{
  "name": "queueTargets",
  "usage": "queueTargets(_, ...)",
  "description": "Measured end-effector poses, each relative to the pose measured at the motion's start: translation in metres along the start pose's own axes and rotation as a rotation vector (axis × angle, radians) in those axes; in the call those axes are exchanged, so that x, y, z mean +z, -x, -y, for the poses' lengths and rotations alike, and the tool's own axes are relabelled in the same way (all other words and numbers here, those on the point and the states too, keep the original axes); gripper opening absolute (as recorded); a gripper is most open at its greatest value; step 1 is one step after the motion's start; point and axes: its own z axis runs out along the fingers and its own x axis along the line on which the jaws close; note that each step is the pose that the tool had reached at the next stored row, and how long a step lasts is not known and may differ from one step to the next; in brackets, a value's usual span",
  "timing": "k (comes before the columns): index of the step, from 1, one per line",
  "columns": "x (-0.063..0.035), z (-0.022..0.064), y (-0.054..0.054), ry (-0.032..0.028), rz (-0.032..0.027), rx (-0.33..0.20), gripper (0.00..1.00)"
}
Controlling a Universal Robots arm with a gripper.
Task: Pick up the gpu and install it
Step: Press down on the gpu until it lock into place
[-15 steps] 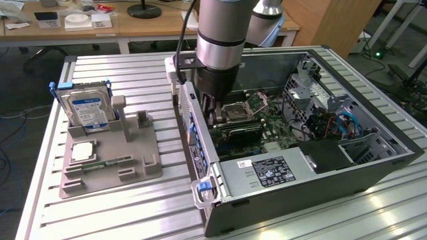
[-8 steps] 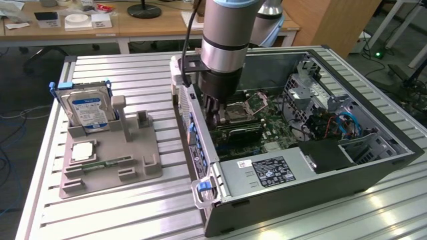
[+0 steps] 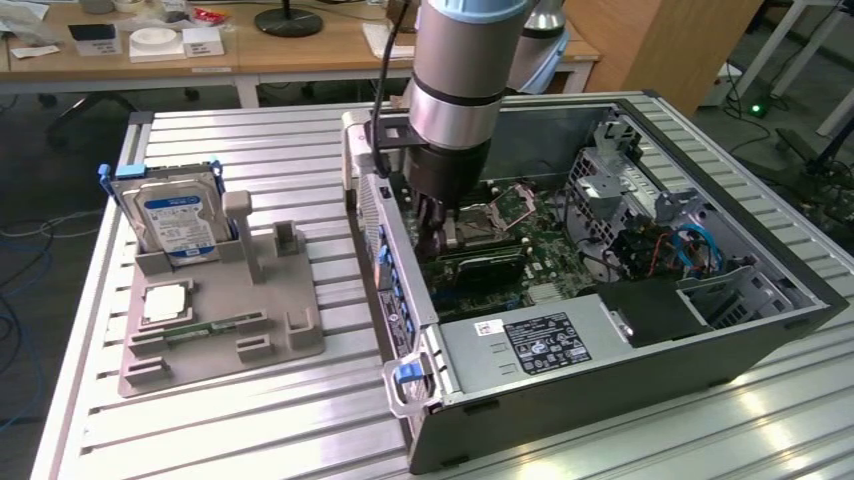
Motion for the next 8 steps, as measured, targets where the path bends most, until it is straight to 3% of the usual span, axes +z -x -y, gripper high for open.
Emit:
queueTargets(5, -0.0189, -0.0001, 0.0, 0.0039, 0.0003, 0.0, 0.1)
queueTargets(8, -0.0284, -0.0004, 0.002, 0.0132, -0.0003, 0.0, 0.1)
